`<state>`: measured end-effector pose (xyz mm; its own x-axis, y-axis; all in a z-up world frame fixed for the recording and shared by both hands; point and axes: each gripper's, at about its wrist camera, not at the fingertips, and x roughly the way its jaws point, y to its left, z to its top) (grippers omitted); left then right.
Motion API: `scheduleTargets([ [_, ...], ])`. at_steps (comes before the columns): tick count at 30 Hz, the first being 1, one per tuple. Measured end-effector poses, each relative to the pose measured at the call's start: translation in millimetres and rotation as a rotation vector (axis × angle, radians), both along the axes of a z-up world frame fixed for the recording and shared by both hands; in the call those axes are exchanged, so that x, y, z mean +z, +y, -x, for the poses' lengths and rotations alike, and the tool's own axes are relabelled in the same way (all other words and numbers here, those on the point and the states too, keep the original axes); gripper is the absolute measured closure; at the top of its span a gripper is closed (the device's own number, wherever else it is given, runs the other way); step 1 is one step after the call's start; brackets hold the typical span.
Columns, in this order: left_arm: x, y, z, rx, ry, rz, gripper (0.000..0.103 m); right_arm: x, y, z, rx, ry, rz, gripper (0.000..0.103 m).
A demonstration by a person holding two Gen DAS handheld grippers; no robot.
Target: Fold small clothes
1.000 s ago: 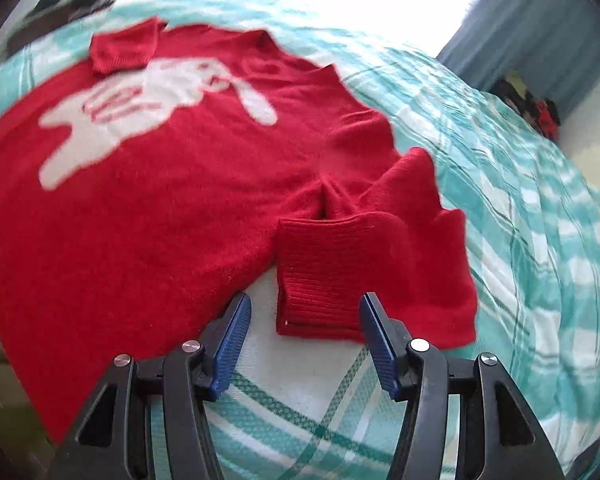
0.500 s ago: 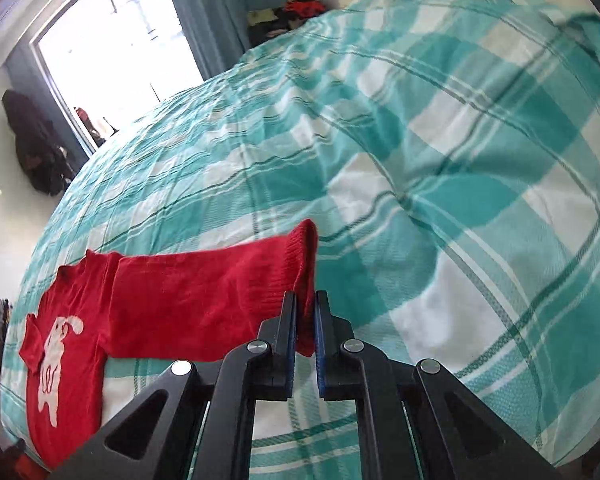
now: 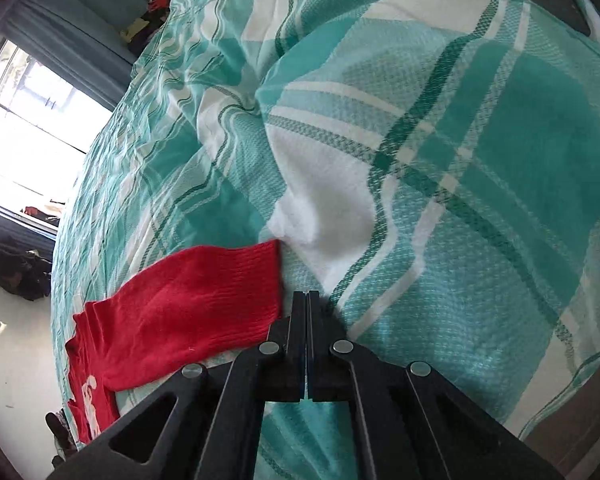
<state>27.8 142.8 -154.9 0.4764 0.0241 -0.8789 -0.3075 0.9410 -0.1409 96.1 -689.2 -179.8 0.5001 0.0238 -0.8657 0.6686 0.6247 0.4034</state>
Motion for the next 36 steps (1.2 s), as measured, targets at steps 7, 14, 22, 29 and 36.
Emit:
scheduleTargets([
  [7, 0.6, -14.2, -1.8, -0.054, 0.0, -0.047, 0.037, 29.1, 26.1, 9.0, 0.087, -0.013, 0.166, 0.046],
  [14, 22.7, -52.3, -13.4, -0.215, -0.059, -0.174, 0.037, 73.7, 166.4, 30.5, 0.338, -0.214, 0.334, 0.031],
  [22, 39.3, -141.4, -132.1, -0.659, -0.067, -0.326, 0.032, 23.9, 352.5, 35.8, 0.765, -0.278, 0.281, 0.029],
  [29, -8.6, -182.5, -179.2, -0.813, -0.006, -0.578, 0.035, 12.8, 368.8, 41.8, 0.864, -0.284, 0.261, 0.029],
  [36, 46.7, -108.0, -199.5, -0.545, -0.109, -0.241, 0.1, 19.9, 347.9, 45.6, 0.77, -0.303, 0.238, 0.029],
])
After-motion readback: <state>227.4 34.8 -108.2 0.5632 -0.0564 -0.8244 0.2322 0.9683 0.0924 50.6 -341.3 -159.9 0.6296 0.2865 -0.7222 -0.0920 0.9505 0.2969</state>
